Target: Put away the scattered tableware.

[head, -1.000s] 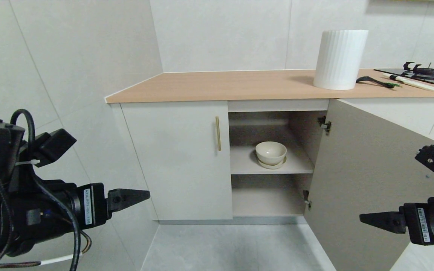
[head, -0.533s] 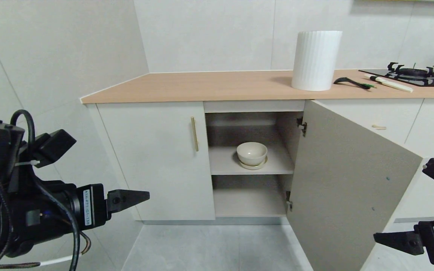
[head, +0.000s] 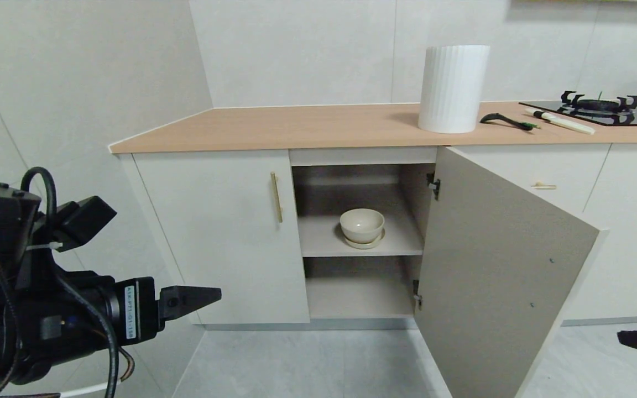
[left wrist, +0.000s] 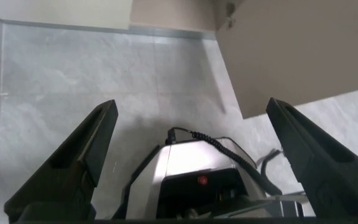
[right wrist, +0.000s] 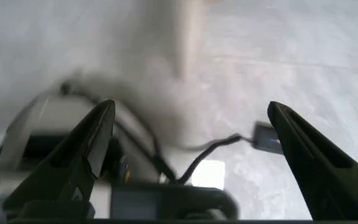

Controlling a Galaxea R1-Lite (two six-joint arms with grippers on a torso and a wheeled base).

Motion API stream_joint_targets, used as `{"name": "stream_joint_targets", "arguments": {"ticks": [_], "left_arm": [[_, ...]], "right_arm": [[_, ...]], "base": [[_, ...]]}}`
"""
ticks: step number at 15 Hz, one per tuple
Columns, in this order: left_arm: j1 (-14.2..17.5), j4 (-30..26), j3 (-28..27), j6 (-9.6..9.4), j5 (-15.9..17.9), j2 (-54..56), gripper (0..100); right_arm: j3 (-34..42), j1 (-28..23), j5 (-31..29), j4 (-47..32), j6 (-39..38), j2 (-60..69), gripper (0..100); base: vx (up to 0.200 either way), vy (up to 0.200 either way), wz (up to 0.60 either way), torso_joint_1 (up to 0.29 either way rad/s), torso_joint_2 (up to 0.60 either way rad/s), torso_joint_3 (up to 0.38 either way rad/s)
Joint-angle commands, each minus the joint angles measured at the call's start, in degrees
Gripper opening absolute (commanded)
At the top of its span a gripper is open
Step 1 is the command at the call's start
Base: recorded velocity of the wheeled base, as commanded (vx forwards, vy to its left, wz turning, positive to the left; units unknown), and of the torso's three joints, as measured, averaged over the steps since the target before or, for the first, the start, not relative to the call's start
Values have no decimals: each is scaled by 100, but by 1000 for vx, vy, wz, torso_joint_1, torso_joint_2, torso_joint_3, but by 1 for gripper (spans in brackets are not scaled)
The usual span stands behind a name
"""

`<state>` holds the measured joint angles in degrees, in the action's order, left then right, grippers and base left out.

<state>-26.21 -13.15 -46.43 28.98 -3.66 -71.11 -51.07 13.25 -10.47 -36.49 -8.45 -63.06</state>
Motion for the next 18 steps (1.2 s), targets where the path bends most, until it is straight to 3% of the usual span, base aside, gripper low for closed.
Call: {"name": "stream_joint_targets", "arguments": {"ticks": [1,3,6,14,18], "left_arm": [[-16,-3,12,3,-3,0,100],[-16,-3,12,3,-3,0,100],[-25,-3,20,-32,-3,0,100],[-25,6,20,-32,5,-8,100],[-16,6,12,-32,5,-17,100]], "right_arm": [[-132,-1369,151,151,599,-92,100],[-123,-2116,546,678,774,-338,100],[-9,-2476,678,1337,704,-1015,100],[563,-2441,775,2972,256,-1956,100],[651,-2099,775,3552,-394,-2404,100]], "base": [[0,0,0,0,0,0],[0,0,0,0,0,0],[0,0,0,0,0,0],[0,0,0,0,0,0],[0,0,0,0,0,0]]}}
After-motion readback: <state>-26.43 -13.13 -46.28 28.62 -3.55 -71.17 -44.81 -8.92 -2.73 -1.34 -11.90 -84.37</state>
